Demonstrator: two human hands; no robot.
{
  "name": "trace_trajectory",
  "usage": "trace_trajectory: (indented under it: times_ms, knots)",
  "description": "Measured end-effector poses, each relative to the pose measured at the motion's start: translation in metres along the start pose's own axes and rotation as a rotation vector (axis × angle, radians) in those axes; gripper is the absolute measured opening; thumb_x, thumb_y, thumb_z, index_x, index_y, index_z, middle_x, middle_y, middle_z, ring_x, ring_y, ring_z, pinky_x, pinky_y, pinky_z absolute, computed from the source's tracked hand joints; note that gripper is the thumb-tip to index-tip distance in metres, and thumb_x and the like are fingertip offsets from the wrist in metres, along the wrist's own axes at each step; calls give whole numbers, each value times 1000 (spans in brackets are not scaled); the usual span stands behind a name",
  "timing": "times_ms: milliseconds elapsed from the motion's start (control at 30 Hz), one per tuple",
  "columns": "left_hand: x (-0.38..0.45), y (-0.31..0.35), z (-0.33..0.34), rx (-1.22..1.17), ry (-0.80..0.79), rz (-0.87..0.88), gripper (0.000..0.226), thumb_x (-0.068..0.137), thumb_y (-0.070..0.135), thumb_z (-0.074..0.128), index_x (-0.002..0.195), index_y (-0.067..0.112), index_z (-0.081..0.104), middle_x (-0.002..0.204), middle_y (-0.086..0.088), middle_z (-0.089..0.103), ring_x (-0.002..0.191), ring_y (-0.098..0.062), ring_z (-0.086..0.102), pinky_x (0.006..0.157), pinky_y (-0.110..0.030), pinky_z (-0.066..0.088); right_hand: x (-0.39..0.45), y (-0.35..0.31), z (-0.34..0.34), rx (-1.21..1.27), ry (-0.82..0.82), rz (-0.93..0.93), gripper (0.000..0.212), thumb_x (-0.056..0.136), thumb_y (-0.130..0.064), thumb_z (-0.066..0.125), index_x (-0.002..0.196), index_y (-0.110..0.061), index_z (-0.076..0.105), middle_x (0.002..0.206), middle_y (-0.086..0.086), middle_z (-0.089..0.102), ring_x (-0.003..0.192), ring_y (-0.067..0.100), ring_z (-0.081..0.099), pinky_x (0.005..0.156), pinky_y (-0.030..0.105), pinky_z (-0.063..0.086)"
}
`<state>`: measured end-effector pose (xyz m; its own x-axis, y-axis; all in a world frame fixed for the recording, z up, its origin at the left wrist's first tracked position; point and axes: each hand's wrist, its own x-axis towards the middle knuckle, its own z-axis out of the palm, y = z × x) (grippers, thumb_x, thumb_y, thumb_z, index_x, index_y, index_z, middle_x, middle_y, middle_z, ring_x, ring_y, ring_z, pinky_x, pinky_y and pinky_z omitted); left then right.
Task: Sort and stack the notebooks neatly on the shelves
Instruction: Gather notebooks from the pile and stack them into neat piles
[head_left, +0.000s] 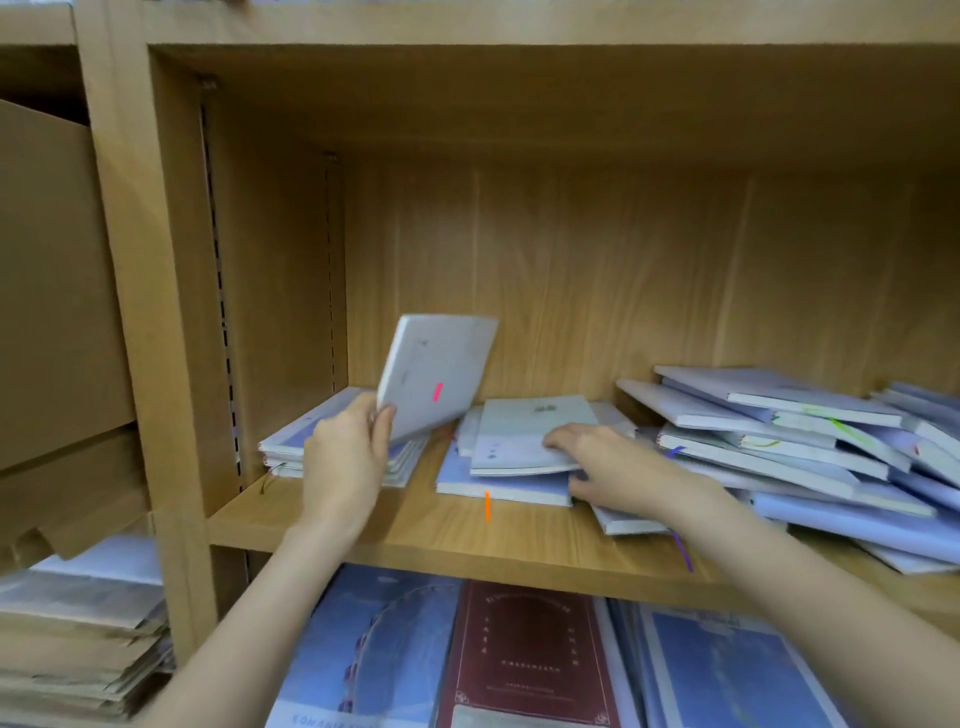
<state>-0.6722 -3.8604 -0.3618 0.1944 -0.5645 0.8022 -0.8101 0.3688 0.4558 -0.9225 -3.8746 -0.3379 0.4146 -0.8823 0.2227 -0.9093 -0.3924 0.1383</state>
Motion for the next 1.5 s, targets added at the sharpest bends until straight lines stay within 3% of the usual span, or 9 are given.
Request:
trace_trajectory:
  times_ms: [200,333,467,600,833,1033,1167,1300,1500]
  knots:
    - [-1,3,1,6,-13,36,23,93,7,50,115,6,58,82,-13,66,68,-27,57,55,-28,35,2,3,-19,-95,453,134,39,87,3,42,118,-19,53,88,6,60,83,31,60,62,35,43]
    - [-3,5,3,-99,89,-15,30,94,7,50,122,7,59,90,-5,66,76,-13,56,57,-15,35,-5,24,-45,-95,670,145,45,89,-1,47,126,-24,54,103,7,64,89,35,61,63,35,43]
    - [-5,11,1,-190,163,-81,34,94,7,51,127,6,57,103,-9,68,91,-21,63,72,-23,43,-2,32,-38,-266,494,145,37,90,-7,48,121,-26,55,107,1,63,96,29,59,63,31,35]
    - [-12,17,-5,-144,138,-13,33,92,4,53,124,7,58,88,0,62,79,-20,60,63,-18,39,-12,43,-31,-175,448,198,27,97,-20,42,118,-27,57,102,3,65,95,30,60,68,34,43]
    - [-27,19,4,108,-2,272,32,75,3,57,105,7,68,83,-11,72,59,-31,67,45,-35,50,-61,58,-29,-31,950,75,31,73,-1,57,99,-12,70,72,6,66,60,31,63,42,35,48]
    - [-49,15,8,295,-201,383,54,51,-6,86,97,19,74,97,-1,73,68,-21,71,41,-26,51,-75,54,-40,130,1234,93,27,88,-13,51,107,-7,69,93,5,73,73,25,69,53,32,54]
    - [-53,10,12,264,-271,278,29,72,7,77,98,18,74,98,-3,73,75,-26,71,51,-36,56,-54,22,-22,-56,1110,-50,30,71,-2,58,96,-12,72,91,3,73,78,21,69,61,27,52]
    - [-58,14,6,208,-339,68,51,82,10,66,131,13,52,90,-12,70,77,-34,66,59,-38,50,-36,-14,22,-110,593,-15,27,55,-9,76,79,-18,69,72,-3,65,67,18,64,48,22,41]
    - [-71,25,-7,118,-294,148,65,79,-1,64,138,7,38,103,-12,67,92,-31,62,79,-40,47,-36,-12,14,-60,313,-73,42,94,-34,51,127,-8,53,131,10,52,134,26,33,108,32,21]
